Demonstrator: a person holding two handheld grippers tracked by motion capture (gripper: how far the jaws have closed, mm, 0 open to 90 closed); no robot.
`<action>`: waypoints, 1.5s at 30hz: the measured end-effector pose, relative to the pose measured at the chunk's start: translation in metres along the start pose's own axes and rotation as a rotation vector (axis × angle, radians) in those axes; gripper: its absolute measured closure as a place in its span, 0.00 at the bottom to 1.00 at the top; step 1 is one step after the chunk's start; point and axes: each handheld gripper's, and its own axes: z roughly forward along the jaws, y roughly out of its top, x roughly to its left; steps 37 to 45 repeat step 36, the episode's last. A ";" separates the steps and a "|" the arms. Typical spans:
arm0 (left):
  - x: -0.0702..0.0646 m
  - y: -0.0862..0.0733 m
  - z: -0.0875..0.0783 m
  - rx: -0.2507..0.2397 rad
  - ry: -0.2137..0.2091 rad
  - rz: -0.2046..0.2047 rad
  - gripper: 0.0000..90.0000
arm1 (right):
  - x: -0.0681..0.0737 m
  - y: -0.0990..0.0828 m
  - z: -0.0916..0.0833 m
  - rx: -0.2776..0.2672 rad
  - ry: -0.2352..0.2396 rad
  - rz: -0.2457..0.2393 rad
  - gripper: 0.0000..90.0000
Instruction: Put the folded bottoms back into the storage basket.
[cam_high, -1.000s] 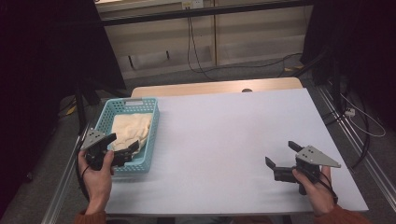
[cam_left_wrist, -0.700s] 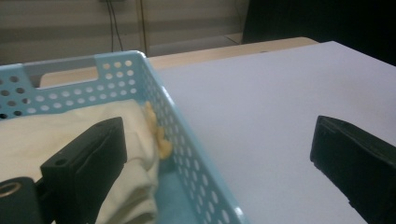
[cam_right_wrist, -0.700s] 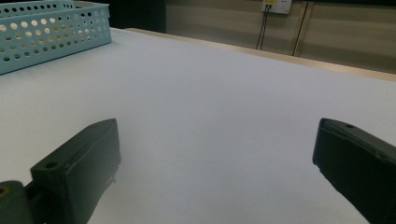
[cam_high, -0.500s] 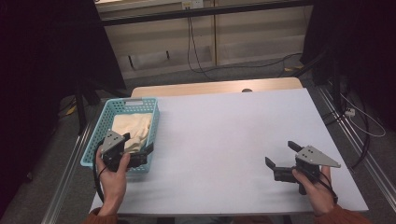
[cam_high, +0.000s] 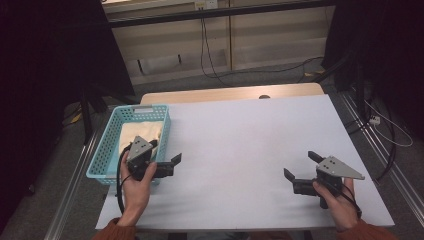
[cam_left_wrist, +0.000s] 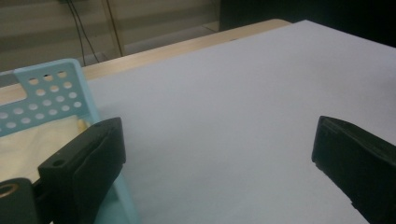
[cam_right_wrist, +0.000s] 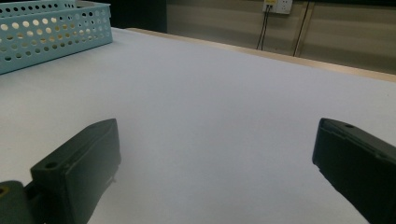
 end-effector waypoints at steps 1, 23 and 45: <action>-0.002 0.000 0.003 0.011 -0.006 0.014 0.03 | 0.000 0.000 0.000 -0.001 -0.001 0.002 0.01; -0.039 -0.027 0.020 0.018 -0.164 0.018 0.04 | -0.001 -0.003 -0.006 -0.001 -0.015 0.011 0.01; -0.034 -0.040 0.026 0.079 -0.118 0.009 0.04 | -0.001 -0.002 -0.002 0.005 -0.005 0.010 0.01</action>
